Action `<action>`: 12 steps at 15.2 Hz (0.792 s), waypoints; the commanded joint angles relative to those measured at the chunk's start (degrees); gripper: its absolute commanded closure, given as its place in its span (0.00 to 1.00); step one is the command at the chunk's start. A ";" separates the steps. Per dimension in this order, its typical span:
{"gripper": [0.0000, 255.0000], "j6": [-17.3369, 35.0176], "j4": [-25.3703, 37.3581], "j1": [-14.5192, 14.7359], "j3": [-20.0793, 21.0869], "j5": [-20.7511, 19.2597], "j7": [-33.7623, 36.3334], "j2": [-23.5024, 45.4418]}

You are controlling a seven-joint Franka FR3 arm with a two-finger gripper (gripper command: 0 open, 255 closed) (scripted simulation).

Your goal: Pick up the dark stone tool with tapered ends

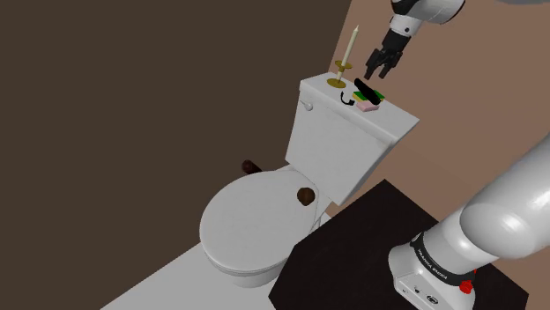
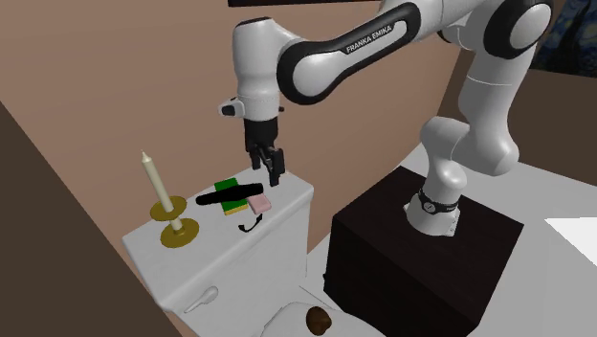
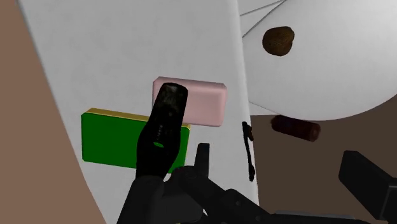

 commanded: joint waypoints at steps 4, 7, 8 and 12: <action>0.00 -1.33 10.64 -3.51 -1.12 4.33 -5.61 11.78; 0.00 -2.79 17.98 -6.30 -1.05 6.64 -8.15 18.97; 0.00 -3.42 20.68 -7.33 -0.92 7.33 -8.85 21.42; 0.00 -2.88 22.83 -8.56 -0.54 8.21 -9.71 24.52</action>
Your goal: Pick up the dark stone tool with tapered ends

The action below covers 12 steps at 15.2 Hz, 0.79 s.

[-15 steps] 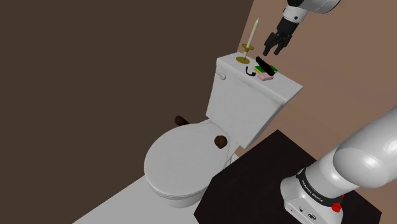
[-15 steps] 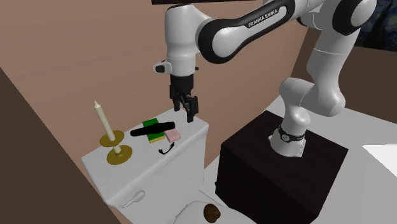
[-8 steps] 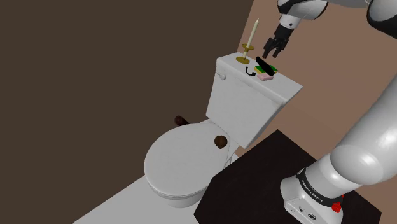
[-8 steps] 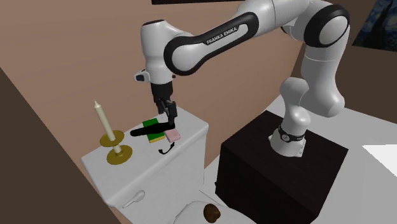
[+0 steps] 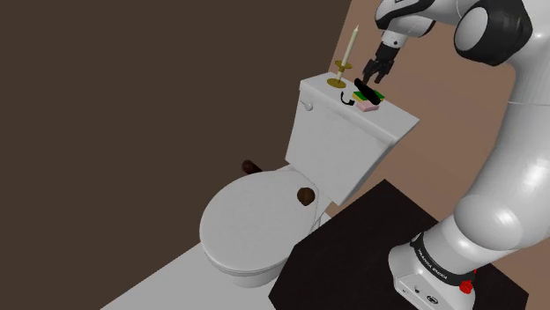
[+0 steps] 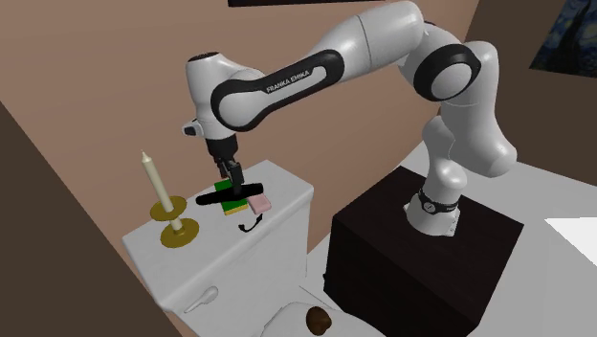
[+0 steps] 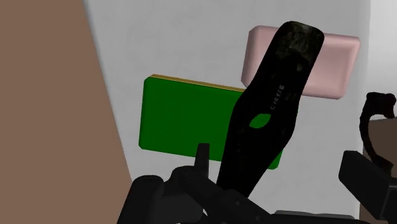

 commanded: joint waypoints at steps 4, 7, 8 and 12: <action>0.00 2.95 -1.61 -0.24 0.34 0.73 -0.72 1.48; 0.00 3.94 -2.22 -0.27 0.46 0.95 -0.90 1.89; 1.00 3.84 -2.03 -0.31 0.47 0.97 -0.89 2.00; 1.00 3.75 -1.92 -0.34 0.46 0.97 -0.91 2.01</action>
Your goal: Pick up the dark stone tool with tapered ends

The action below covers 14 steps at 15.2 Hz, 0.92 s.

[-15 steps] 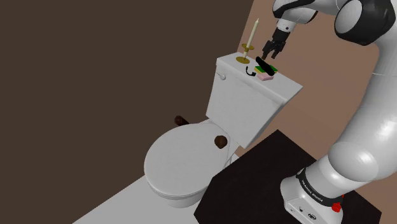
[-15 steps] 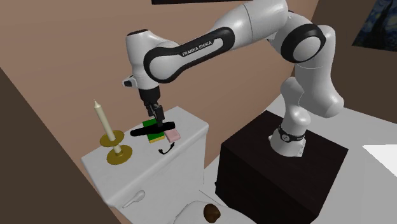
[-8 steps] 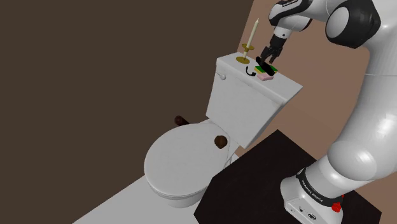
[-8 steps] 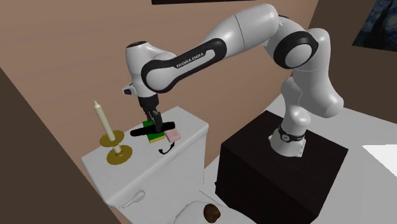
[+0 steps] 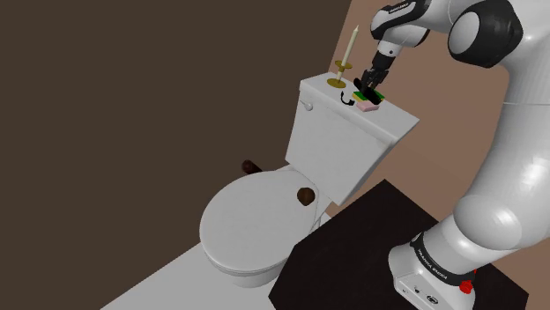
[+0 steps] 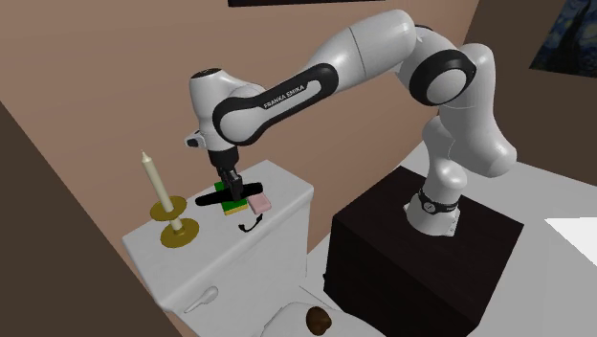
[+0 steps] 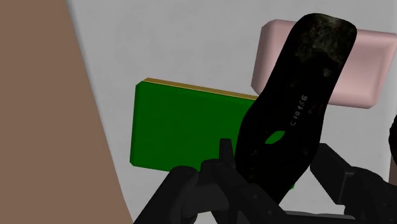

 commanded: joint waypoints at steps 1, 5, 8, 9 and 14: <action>1.00 0.00 0.00 -0.01 -0.01 0.00 0.00 0.02; 1.00 0.19 -0.30 0.06 -0.01 -0.02 0.01 -0.10; 1.00 -1.69 0.89 0.10 -0.23 -0.44 0.35 -0.87; 1.00 -2.33 1.31 0.11 -0.30 -0.57 0.46 -1.11; 1.00 -5.62 3.71 0.06 -0.60 -1.15 0.99 -2.11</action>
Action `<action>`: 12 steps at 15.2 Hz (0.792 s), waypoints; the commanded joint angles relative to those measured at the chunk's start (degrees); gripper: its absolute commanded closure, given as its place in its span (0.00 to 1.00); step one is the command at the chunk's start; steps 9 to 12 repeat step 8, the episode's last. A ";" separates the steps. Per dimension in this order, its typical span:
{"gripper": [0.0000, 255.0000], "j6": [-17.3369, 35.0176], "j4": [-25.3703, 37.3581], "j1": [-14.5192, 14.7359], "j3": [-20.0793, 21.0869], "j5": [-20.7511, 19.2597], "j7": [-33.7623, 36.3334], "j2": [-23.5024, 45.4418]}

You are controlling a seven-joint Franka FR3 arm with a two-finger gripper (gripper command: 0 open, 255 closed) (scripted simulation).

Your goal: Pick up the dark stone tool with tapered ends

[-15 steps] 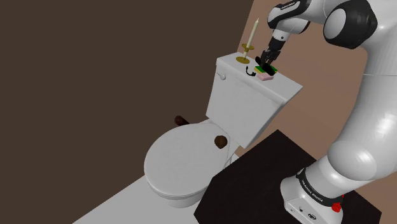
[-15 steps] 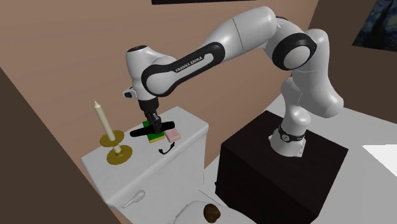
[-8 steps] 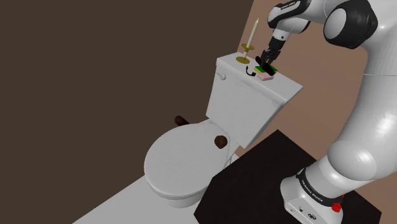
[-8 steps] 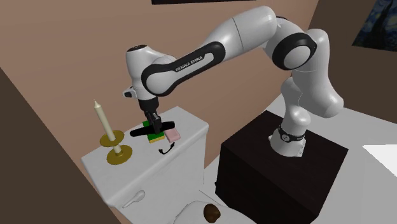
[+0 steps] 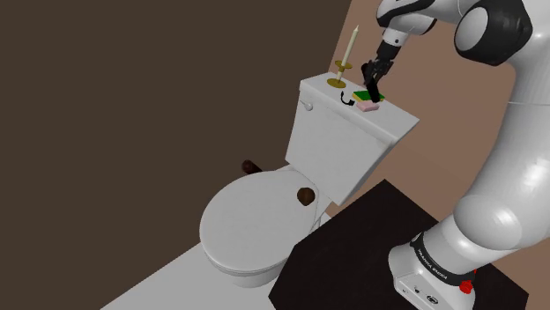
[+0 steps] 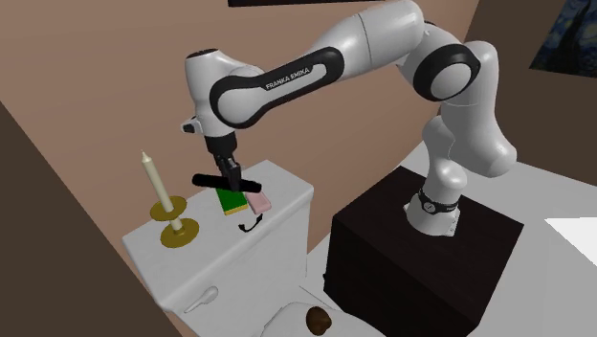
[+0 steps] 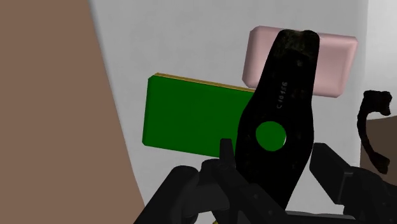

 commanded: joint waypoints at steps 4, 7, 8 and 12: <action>1.00 -3.67 3.09 -0.19 -0.25 -0.47 0.50 -0.68; 1.00 -5.18 4.41 -0.29 -0.33 -0.63 0.70 -0.91; 1.00 -5.19 4.42 -0.29 -0.33 -0.63 0.69 -0.91; 1.00 -5.19 4.42 -0.29 -0.33 -0.63 0.69 -0.91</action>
